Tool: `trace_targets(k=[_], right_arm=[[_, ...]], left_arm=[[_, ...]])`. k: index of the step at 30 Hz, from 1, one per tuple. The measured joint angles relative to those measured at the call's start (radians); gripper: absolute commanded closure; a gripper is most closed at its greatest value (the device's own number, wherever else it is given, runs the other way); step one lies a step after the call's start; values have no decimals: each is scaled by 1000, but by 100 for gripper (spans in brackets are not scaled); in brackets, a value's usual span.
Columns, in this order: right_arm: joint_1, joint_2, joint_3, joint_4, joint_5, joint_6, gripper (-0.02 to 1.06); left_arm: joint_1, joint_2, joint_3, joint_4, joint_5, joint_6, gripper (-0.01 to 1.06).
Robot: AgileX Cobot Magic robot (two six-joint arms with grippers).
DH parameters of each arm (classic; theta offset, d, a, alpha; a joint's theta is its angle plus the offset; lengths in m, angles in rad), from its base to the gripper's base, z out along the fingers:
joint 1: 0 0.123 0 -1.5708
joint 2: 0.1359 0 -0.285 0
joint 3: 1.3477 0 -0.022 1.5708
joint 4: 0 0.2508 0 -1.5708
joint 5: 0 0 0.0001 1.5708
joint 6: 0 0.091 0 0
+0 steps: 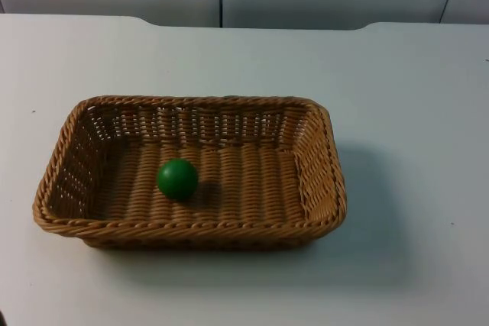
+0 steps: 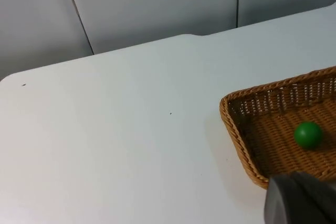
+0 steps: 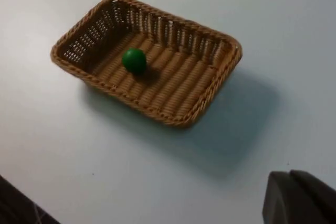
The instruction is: Pick up the basket with the left hand and place the ball into the basket with the right hand.
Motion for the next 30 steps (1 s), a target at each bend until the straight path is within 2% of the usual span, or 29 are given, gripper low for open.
trace_targets(k=[6, 10, 15, 20, 30], right_arm=[[0, -208, 148, 46, -46, -21, 105], [0, -375, 245, 165, -122, -161, 105], [2, -404, 293, 244, -113, -242, 105], [4, -404, 306, 270, -114, -323, 105], [2, -404, 306, 272, -118, -345, 105]], left_arm=[[0, -2, 107, 0, -27, 0, 105], [0, -2, 229, -19, -36, 0, 105], [0, -48, 262, -37, -54, 4, 105], [0, -131, 281, -37, -58, 4, 105], [0, -172, 285, -37, -69, 4, 105]])
